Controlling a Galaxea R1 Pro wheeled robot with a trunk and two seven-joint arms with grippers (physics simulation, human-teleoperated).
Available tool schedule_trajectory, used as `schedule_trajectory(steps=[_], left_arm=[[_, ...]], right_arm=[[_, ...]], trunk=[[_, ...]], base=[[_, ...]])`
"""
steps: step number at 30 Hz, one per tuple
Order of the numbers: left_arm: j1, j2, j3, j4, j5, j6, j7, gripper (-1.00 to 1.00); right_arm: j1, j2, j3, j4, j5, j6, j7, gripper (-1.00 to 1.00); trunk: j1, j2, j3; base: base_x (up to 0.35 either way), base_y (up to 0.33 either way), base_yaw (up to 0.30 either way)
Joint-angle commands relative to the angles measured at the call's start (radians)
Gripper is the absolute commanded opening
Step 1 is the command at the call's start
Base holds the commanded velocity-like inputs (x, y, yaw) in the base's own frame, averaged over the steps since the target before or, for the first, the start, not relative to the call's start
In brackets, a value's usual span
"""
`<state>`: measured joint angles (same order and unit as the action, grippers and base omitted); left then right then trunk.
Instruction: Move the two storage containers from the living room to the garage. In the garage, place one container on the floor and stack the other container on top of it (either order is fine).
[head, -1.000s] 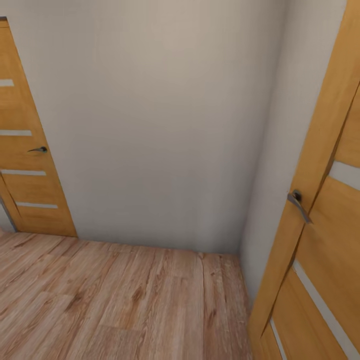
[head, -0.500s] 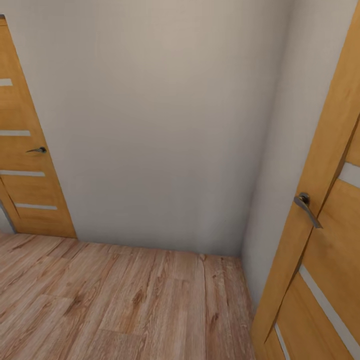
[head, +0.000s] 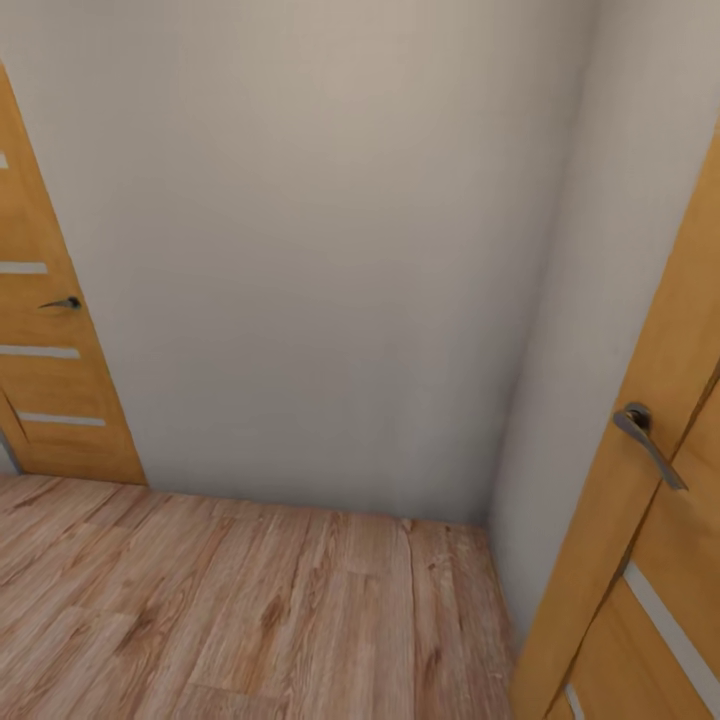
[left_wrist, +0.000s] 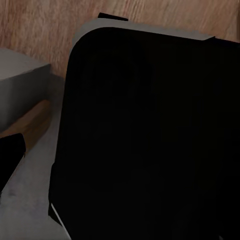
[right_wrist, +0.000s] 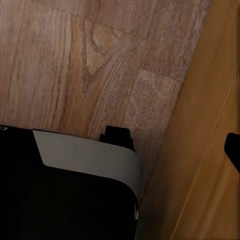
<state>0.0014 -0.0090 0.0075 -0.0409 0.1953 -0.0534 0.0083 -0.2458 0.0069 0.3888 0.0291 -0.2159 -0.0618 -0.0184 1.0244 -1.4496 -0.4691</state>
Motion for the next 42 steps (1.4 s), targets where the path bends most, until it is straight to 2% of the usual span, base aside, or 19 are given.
schedule_trajectory(steps=[1,19,42], left_arm=[[0.000,0.000,0.000,-0.001,0.006,-0.002,0.001,1.00],[0.000,0.001,0.000,-0.001,0.006,-0.002,0.001,1.00],[0.000,0.002,0.000,-0.001,0.007,-0.002,0.001,1.00]], right_arm=[[-0.001,0.001,0.009,0.003,-0.010,-0.006,-0.002,1.00],[-0.001,0.004,0.012,0.003,-0.010,-0.004,0.000,1.00],[-0.001,0.004,0.012,0.003,-0.009,-0.005,0.000,1.00]], trunk=[[0.001,0.000,-0.001],[0.001,0.000,-0.001],[0.001,0.000,-0.001]], base=[[0.318,0.000,0.000],[0.319,0.000,0.014],[0.284,0.000,0.258]])
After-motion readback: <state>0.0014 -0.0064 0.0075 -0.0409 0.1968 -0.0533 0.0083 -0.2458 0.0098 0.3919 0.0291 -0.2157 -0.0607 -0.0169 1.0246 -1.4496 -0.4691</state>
